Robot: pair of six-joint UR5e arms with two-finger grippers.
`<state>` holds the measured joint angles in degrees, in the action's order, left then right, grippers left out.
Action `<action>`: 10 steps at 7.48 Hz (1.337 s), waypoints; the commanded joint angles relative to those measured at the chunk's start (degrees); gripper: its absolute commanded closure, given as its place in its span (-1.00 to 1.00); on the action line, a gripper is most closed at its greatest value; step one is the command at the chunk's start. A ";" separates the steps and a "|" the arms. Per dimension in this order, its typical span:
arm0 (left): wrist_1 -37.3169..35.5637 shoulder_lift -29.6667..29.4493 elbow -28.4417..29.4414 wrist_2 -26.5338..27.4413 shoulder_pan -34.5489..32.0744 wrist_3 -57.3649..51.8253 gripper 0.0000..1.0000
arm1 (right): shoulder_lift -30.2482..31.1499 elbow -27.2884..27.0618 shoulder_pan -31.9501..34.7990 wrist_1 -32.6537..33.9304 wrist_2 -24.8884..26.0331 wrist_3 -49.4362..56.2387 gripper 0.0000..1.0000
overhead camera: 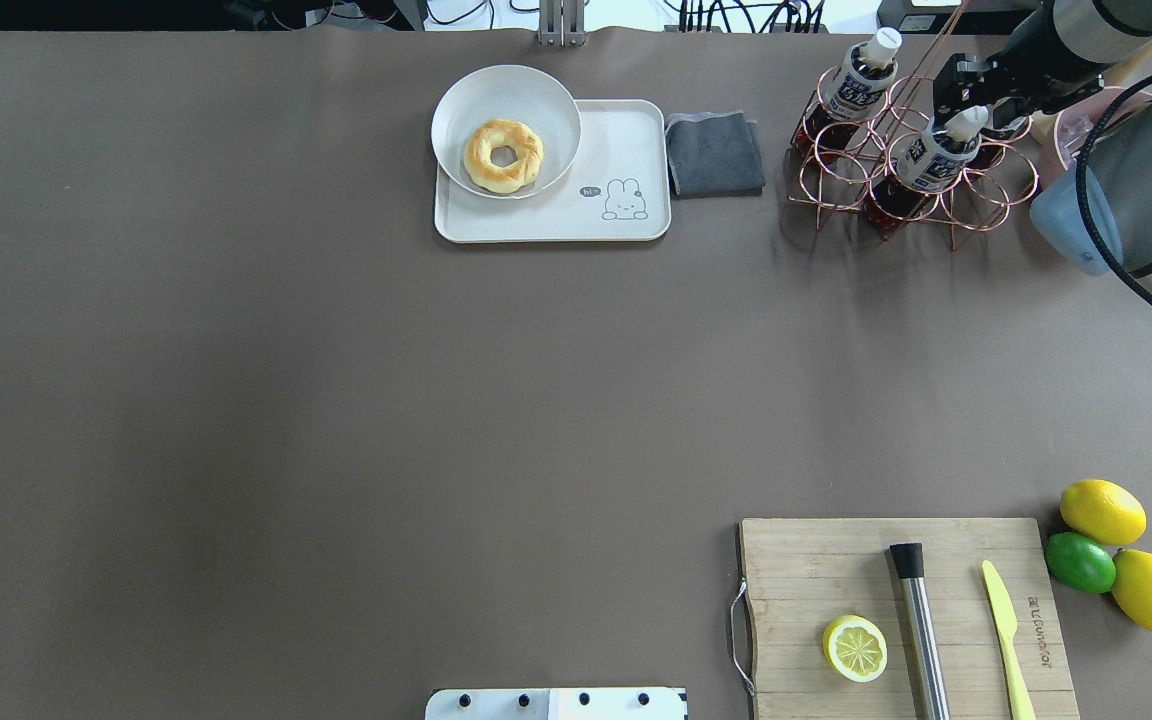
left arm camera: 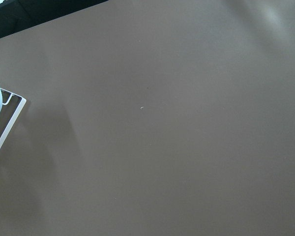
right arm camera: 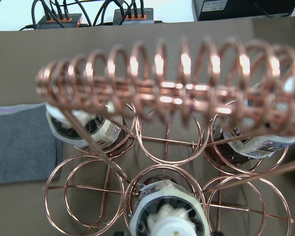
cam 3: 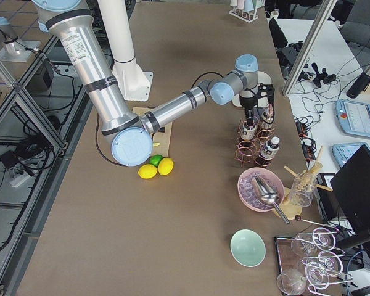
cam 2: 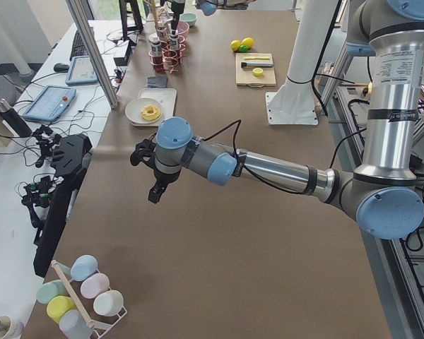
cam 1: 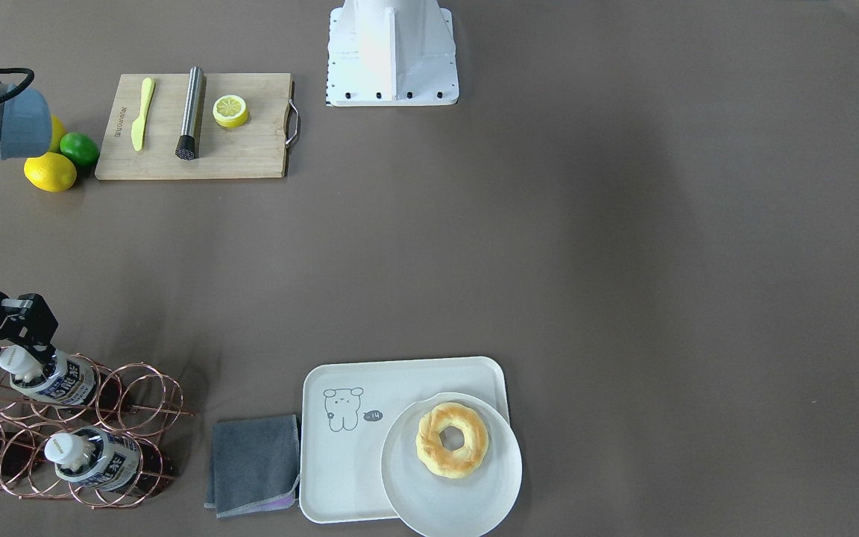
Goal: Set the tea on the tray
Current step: 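Reach the right gripper into the copper rack and grasp a dark tea bottle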
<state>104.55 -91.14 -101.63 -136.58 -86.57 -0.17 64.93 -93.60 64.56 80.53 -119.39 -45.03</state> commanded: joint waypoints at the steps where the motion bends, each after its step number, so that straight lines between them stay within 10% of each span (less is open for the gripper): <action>1: 0.04 0.09 0.02 0.09 0.08 0.00 -1.00 | -0.07 0.26 -0.22 -0.02 0.92 0.30 -0.24; 3: -0.05 0.00 0.02 0.09 0.08 0.00 -1.00 | -0.16 0.61 -0.31 -0.11 1.00 0.38 -0.12; 5: -0.05 0.00 0.02 0.09 0.08 0.00 -1.00 | -0.24 0.44 -0.31 -0.11 0.92 0.56 0.99; 10: -0.05 -0.09 -0.06 0.00 0.52 0.09 -1.00 | -1.56 -1.49 3.63 0.85 -1.19 2.49 1.00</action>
<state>104.51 -91.15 -101.64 -136.53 -86.12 -0.14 63.85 -94.01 66.71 80.92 -119.36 -43.30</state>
